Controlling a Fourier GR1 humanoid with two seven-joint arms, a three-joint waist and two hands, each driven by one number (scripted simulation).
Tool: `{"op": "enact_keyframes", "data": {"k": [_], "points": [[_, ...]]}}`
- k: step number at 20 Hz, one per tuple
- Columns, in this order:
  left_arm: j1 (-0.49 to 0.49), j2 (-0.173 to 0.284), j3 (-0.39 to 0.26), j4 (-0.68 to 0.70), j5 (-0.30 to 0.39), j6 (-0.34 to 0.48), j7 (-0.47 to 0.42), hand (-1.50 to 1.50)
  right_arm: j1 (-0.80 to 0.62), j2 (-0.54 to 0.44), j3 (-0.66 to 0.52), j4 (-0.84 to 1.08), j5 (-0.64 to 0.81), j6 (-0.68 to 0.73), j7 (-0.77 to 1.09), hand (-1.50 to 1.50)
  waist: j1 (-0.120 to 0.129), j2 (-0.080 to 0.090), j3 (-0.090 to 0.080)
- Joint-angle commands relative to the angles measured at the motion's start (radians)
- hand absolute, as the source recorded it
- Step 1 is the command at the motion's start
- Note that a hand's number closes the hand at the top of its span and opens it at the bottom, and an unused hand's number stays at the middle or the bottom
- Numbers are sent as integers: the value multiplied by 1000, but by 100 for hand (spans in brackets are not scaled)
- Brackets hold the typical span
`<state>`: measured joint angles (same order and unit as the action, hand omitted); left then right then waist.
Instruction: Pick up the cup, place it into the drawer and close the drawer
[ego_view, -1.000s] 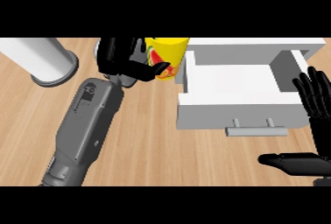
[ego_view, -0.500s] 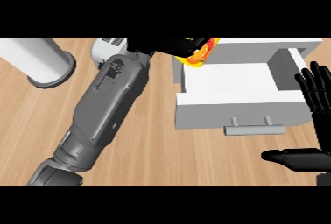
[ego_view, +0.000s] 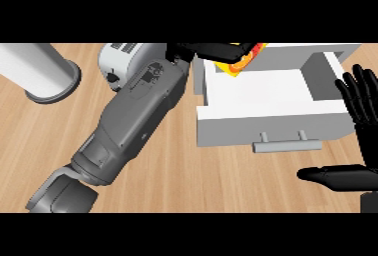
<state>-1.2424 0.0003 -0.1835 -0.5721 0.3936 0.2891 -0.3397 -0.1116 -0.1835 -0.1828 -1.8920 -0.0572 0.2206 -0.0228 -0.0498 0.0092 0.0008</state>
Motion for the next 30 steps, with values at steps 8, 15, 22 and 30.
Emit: {"op": "enact_keyframes", "data": {"k": [8,15,22,30], "points": [[-6,0,-276,121,152,104,-7,150,-25,-23,-3,19,-24,35,5,-150,-41,7,1],[-14,0,-401,149,167,120,58,-150,-2,-25,-10,-5,-33,45,-10,-150,-50,9,1],[14,0,-530,93,175,263,78,-150,13,-13,-1,-6,-40,54,-25,-150,-56,9,1],[6,0,-468,47,260,233,-71,-150,8,-1,11,-49,-234,141,52,150,-23,3,0]]}}
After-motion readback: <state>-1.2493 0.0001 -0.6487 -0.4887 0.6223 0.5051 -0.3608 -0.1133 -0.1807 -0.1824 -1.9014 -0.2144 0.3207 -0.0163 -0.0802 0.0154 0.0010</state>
